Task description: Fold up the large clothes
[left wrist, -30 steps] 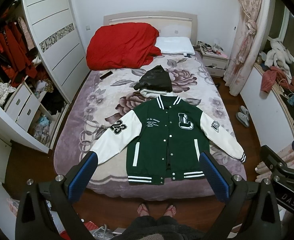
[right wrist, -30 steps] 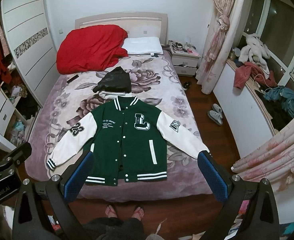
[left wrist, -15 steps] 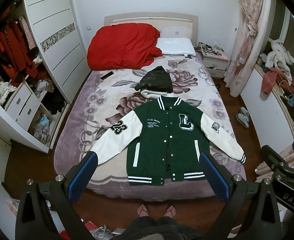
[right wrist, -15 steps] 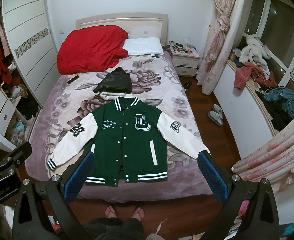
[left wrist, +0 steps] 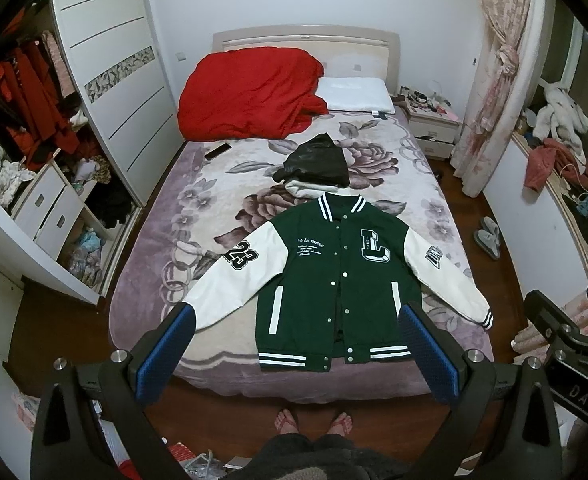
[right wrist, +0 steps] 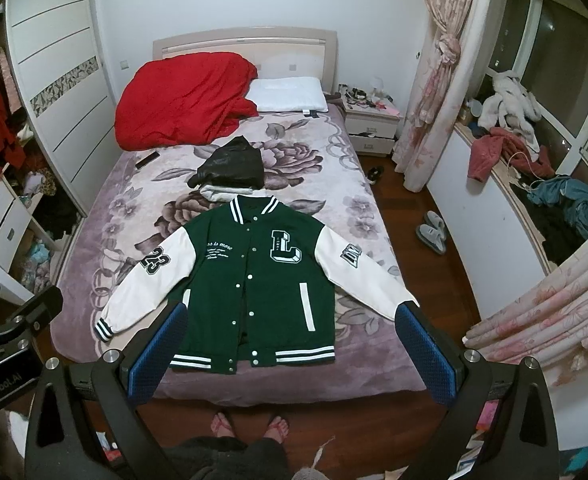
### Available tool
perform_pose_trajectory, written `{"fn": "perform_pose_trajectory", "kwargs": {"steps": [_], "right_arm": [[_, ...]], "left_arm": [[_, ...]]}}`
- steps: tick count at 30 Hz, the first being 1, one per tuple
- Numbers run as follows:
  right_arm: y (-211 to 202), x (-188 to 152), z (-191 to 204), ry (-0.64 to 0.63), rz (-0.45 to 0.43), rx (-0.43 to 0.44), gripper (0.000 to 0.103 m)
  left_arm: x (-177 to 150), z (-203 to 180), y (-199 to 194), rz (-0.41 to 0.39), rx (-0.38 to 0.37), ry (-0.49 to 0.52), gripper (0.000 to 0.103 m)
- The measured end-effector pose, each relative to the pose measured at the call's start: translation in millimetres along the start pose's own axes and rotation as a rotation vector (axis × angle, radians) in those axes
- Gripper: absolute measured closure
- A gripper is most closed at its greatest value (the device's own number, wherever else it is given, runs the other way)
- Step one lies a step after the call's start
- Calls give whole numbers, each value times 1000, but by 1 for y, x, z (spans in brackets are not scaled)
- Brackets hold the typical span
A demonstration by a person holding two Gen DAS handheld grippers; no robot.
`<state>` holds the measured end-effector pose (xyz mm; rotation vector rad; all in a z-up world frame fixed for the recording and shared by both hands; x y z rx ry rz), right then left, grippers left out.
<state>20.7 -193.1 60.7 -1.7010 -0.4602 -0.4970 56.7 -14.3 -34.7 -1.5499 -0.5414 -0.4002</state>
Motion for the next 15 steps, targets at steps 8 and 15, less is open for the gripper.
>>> {"fn": "perform_pose_trajectory", "kwargs": {"steps": [8, 15], "right_arm": [[1, -8, 1, 2, -3, 0, 0], [4, -13, 1, 2, -5, -2, 0]], "left_arm": [[-1, 1, 0, -1, -3, 2, 0], [-1, 1, 0, -4, -4, 1, 0]]}}
Point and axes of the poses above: each gripper's, at about its wrist camera, not at the fingertips, and y roughly the way its jaws point, z to its left, x to its top, the point moved 7 cm from there along y, roughly the way its jaws point, and after that the axes turned 8 degrees about -y, right-handed, at the moved point
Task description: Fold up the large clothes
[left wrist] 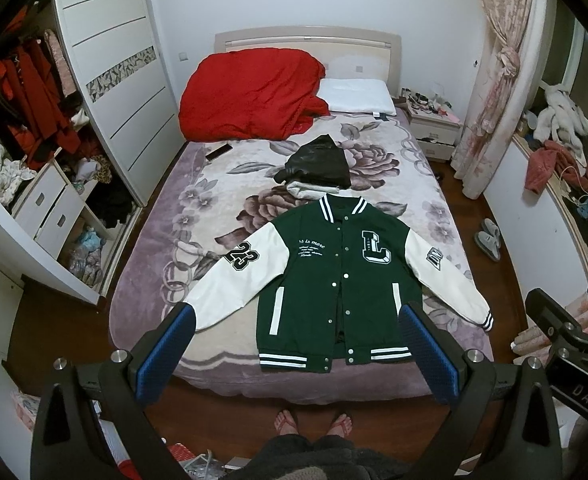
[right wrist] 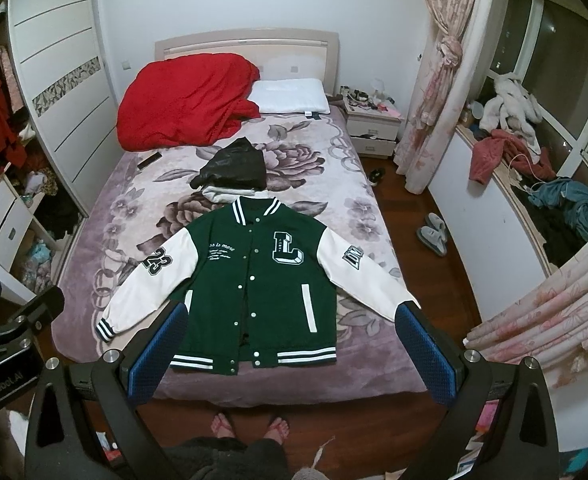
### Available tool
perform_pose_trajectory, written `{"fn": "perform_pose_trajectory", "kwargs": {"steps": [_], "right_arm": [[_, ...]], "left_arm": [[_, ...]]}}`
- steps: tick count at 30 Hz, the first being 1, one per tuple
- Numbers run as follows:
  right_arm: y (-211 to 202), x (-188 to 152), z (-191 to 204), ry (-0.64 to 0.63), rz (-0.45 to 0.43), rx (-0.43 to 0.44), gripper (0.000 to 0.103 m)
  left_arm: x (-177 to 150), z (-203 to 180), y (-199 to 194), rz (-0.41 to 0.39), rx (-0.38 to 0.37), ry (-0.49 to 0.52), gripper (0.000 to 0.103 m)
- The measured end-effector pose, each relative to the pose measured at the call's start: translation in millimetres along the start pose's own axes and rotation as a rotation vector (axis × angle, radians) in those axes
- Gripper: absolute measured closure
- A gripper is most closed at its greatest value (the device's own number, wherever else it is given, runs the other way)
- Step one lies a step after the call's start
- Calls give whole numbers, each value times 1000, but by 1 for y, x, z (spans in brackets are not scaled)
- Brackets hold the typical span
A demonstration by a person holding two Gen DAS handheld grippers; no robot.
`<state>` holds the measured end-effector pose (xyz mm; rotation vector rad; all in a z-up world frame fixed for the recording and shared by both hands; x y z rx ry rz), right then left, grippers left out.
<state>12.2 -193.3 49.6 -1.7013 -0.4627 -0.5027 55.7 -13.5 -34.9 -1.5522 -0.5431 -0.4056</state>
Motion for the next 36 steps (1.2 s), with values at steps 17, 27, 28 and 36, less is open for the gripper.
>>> {"fn": "perform_pose_trajectory", "kwargs": {"steps": [17, 27, 28, 36], "right_arm": [[5, -6, 2, 0, -3, 1, 0], [28, 31, 16, 107, -13, 33, 0], [40, 33, 10, 138, -6, 32, 0], [215, -40, -94, 507, 242, -32, 2]], "left_arm": [[27, 13, -1, -5, -5, -6, 0], [49, 22, 55, -92, 11, 5, 0], [52, 21, 70, -95, 21, 19, 0], [44, -12, 196, -95, 93, 100, 0]]}}
Point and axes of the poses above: each gripper's, at about its wrist camera, not at the fingertips, and y roughly the way its jaws point, z to its left, x to its top, the point moved 7 cm from there along y, roughly the way its jaws point, and after that the axes turned 8 degrees about -y, right-handed, at the moved point
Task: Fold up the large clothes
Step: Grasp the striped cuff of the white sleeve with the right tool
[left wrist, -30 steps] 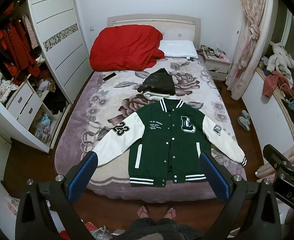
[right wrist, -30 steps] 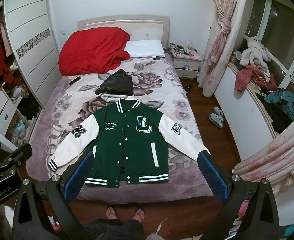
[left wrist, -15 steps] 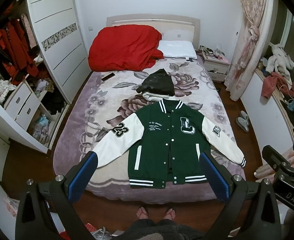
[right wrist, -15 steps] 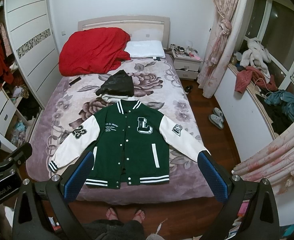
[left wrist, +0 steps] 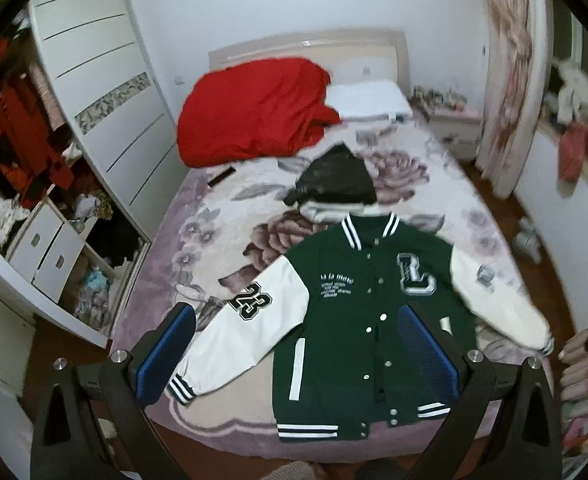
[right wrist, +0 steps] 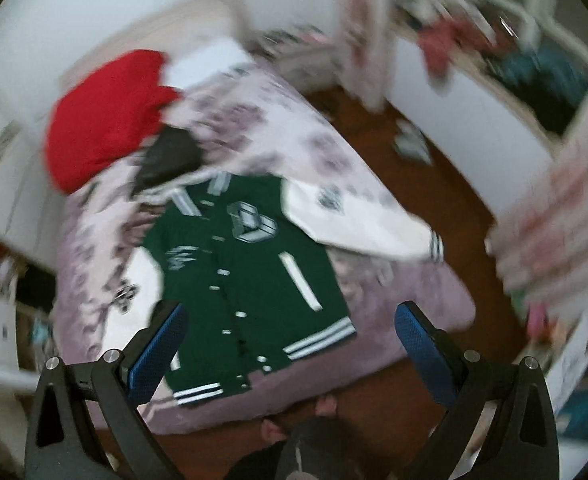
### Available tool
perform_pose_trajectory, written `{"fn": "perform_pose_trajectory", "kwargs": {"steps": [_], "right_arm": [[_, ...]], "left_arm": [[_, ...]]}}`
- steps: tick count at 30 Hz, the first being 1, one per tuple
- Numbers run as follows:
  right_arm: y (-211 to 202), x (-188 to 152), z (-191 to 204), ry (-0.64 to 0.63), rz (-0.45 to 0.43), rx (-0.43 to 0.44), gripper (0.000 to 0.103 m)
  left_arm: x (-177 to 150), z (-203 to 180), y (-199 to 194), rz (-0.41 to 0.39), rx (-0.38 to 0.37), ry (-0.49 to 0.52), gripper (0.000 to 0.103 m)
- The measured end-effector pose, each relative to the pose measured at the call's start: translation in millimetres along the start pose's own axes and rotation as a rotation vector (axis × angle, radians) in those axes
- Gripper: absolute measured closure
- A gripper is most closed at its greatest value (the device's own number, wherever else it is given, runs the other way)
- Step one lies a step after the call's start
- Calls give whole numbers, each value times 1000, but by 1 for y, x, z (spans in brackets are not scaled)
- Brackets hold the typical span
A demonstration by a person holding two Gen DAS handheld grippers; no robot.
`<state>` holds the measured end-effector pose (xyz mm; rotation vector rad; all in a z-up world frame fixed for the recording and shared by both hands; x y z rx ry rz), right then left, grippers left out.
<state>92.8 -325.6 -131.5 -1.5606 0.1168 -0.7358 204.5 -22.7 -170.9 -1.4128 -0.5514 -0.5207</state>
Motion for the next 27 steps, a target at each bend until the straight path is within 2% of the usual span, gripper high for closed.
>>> {"fn": "perform_pose_trajectory", "kwargs": {"steps": [3, 4, 6, 11, 17, 21, 23, 25, 27], "right_arm": [[86, -14, -67, 151, 92, 7, 22], [113, -18, -87, 205, 125, 27, 32], [173, -22, -132, 332, 170, 78, 33], [317, -28, -232, 581, 203, 151, 32], [475, -41, -335, 851, 199, 164, 32], [542, -47, -377, 1002, 155, 215, 30], [556, -42, -383, 1033, 115, 232, 19], [557, -35, -382, 1035, 73, 201, 19], [554, -18, -377, 1013, -32, 239, 27]], "left_arm": [[-21, -37, 65, 87, 20, 35, 0], [-29, -45, 79, 110, 24, 38, 0], [-47, -72, 126, 177, 46, 47, 0], [-83, -121, 210, 297, 93, 34, 0], [-132, -167, 301, 395, 161, 64, 0], [-148, -196, 337, 428, 186, 103, 0], [-149, -210, 347, 427, 189, 127, 0], [-148, -227, 355, 424, 181, 150, 0], [-145, -243, 361, 410, 167, 174, 0]]}}
Point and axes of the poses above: each gripper's, at about its wrist camera, not at the fingertips, and y roughly the way its jaws point, z to its left, x to its top, the point moved 7 cm from there along y, roughly the way its jaws point, and after that the axes turned 8 degrees about -y, right-handed, at the moved point
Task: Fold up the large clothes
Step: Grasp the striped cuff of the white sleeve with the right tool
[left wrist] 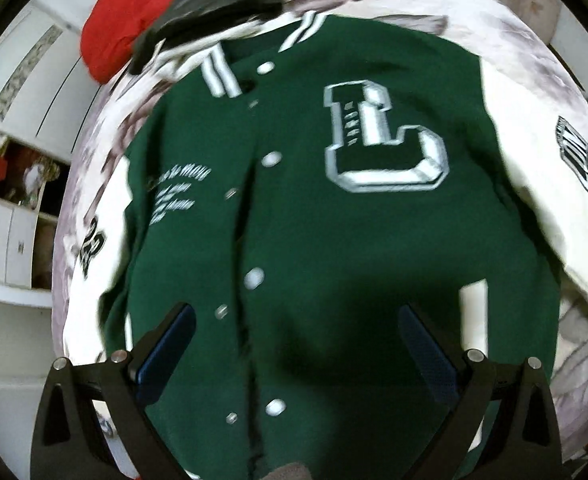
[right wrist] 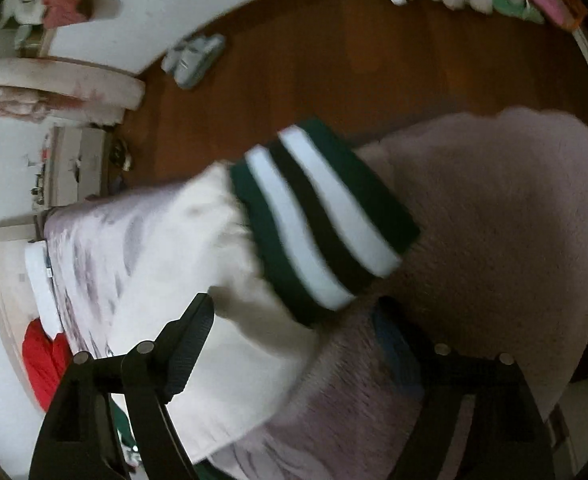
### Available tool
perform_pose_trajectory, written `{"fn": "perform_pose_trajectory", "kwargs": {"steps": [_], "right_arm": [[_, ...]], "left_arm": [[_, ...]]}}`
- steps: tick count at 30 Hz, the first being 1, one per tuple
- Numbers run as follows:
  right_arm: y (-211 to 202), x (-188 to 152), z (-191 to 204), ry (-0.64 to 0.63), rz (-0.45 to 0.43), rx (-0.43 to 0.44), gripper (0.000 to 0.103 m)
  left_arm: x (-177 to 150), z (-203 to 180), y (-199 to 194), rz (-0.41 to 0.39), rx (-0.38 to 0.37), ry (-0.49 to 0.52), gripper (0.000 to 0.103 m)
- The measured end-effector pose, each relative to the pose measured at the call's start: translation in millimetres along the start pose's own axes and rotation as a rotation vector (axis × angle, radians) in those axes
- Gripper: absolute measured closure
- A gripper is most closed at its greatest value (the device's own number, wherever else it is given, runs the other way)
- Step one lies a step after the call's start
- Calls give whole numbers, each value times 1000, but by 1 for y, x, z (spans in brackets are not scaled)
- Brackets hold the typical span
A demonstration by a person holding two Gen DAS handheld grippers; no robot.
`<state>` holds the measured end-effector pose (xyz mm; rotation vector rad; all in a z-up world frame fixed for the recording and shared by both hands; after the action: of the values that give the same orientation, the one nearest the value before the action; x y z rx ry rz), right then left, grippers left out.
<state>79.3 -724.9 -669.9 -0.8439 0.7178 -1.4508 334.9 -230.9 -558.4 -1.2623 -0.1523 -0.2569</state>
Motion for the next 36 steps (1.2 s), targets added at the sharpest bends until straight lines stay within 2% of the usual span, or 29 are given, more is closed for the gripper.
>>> {"fn": "perform_pose_trajectory", "kwargs": {"steps": [3, 4, 5, 7, 9, 15, 18, 21, 25, 30, 33, 36], "right_arm": [[23, 5, 12, -6, 14, 7, 50], [31, 8, 11, -2, 17, -7, 74], [39, 13, 10, 12, 14, -7, 84], [43, 27, 20, 0, 9, -3, 88], [44, 50, 40, -64, -10, 12, 90], [36, 122, 145, -339, -52, 35, 90], [32, 138, 185, -467, -73, 27, 90], [27, 141, 216, -520, -82, 36, 91], [11, 126, 243, -563, -108, 64, 91], [-38, 90, 288, -643, -170, 144, 91], [-61, 53, 331, -715, -192, 187, 91], [-81, -10, 387, -831, -202, 229, 91]], "left_arm": [[13, -24, 4, -23, -11, 34, 0], [17, -30, 5, -26, -13, 40, 0], [21, -36, 6, -30, -21, 45, 0], [32, -48, 10, -35, -31, 46, 0], [45, -62, 17, -37, -51, 44, 0], [74, -111, 47, -11, -119, 51, 0], [86, -134, 71, 6, -115, 72, 0], [91, -144, 96, 48, -137, 76, 0], [92, -135, 92, 34, -163, 86, 0], [87, -87, 87, 45, -159, 17, 0], [88, -32, 77, 31, -158, -67, 0], [90, 33, 66, -10, -136, -155, 0]]}}
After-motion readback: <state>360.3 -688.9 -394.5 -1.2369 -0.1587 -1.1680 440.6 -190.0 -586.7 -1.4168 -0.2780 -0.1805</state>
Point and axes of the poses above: each gripper's, at about its wrist camera, not at the fingertips, and y roughly the way its jaws point, z to its left, x to its top, the point moved 7 cm from there along y, roughly the way its jaws point, and after that the axes turned 8 degrees about -y, right-handed, at the moved point
